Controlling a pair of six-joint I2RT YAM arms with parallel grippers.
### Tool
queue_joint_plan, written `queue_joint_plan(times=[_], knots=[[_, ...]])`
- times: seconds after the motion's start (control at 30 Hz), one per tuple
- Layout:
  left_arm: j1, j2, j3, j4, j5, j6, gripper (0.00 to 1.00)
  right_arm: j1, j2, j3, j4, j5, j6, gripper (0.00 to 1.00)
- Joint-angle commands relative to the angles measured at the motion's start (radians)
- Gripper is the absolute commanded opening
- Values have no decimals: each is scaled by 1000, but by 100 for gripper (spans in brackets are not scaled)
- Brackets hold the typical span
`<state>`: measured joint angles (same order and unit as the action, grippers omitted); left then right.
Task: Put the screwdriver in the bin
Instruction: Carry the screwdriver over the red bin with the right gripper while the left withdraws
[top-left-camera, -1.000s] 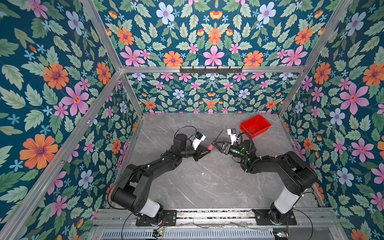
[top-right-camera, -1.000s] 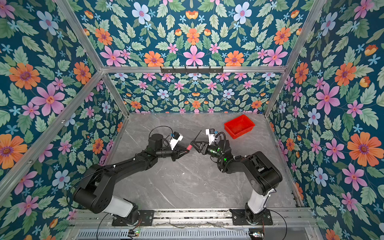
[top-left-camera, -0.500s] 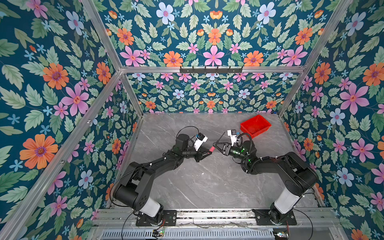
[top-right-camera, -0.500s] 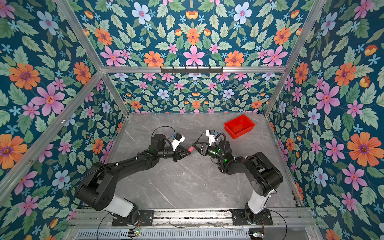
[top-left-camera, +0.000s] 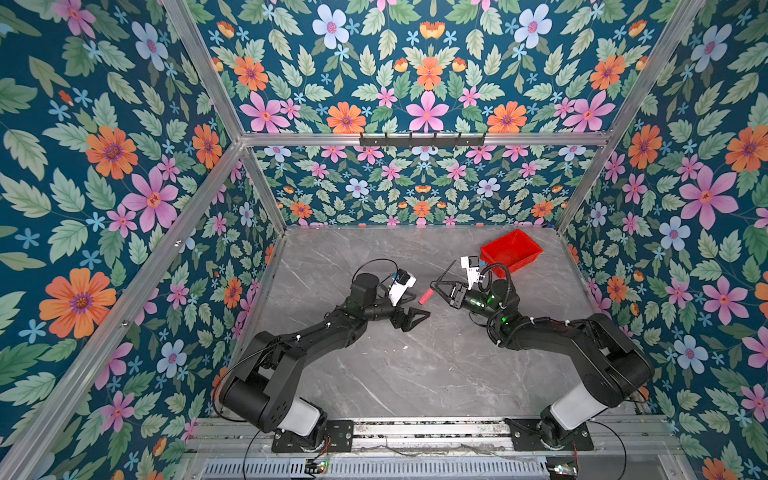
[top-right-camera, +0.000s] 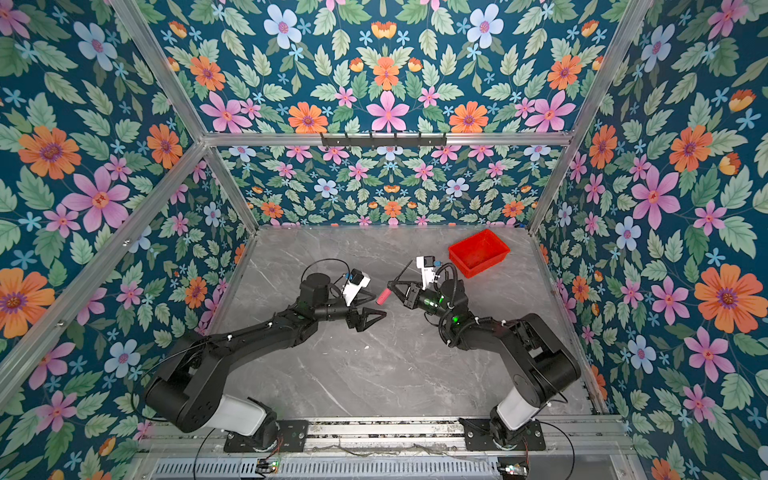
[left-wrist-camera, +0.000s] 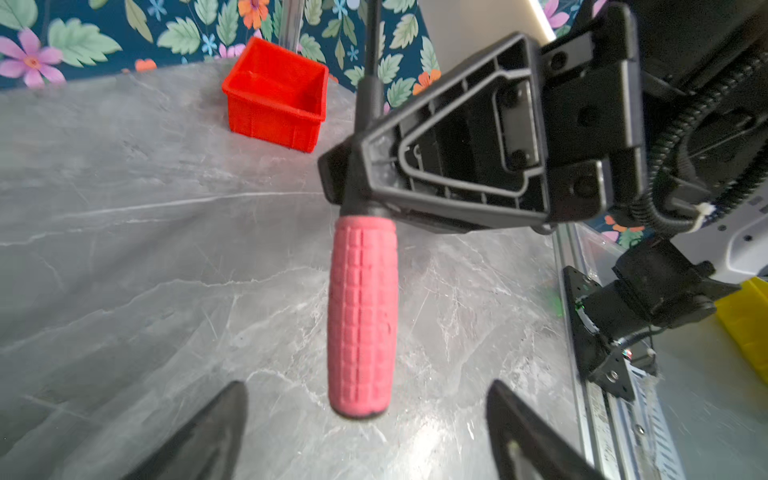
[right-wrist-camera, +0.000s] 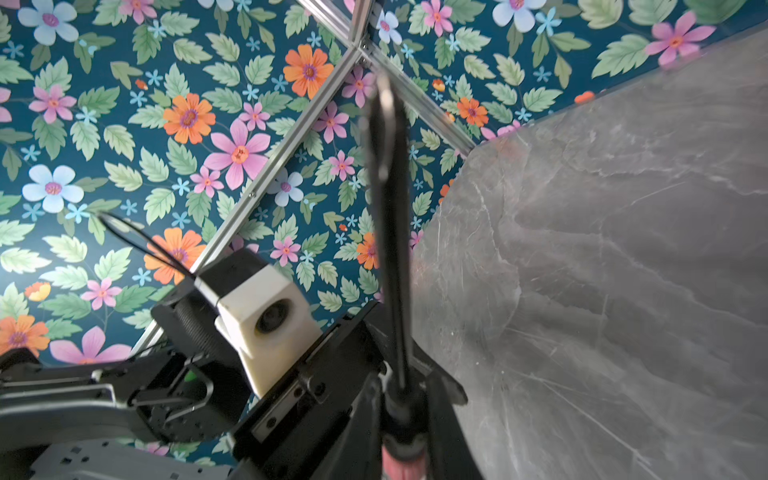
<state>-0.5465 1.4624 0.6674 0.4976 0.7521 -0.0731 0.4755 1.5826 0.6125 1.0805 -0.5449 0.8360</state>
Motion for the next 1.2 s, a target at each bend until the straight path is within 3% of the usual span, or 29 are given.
queue_joint_plan(times=[0.0,0.17,0.33,0.5,0.63,0.87,1.17], knots=[[-21,-25,-42,186,-136,-27,100,-41,-59,-6,-146,109,-41,2],[-91,-22,-116,422,-270,-62,100,-173,-179,48,-456,197,-89,2],[-175,21,-120,496,-369,-31,100,-294,-268,162,-814,349,-201,0],[-260,68,-102,533,-448,34,100,-461,-244,198,-849,367,-110,0],[-313,101,-74,529,-496,83,100,-528,-170,269,-866,406,-53,0],[-386,135,-29,456,-564,164,100,-544,35,468,-884,444,-9,0],[-421,145,-22,447,-680,190,100,-572,324,789,-1118,419,112,0]])
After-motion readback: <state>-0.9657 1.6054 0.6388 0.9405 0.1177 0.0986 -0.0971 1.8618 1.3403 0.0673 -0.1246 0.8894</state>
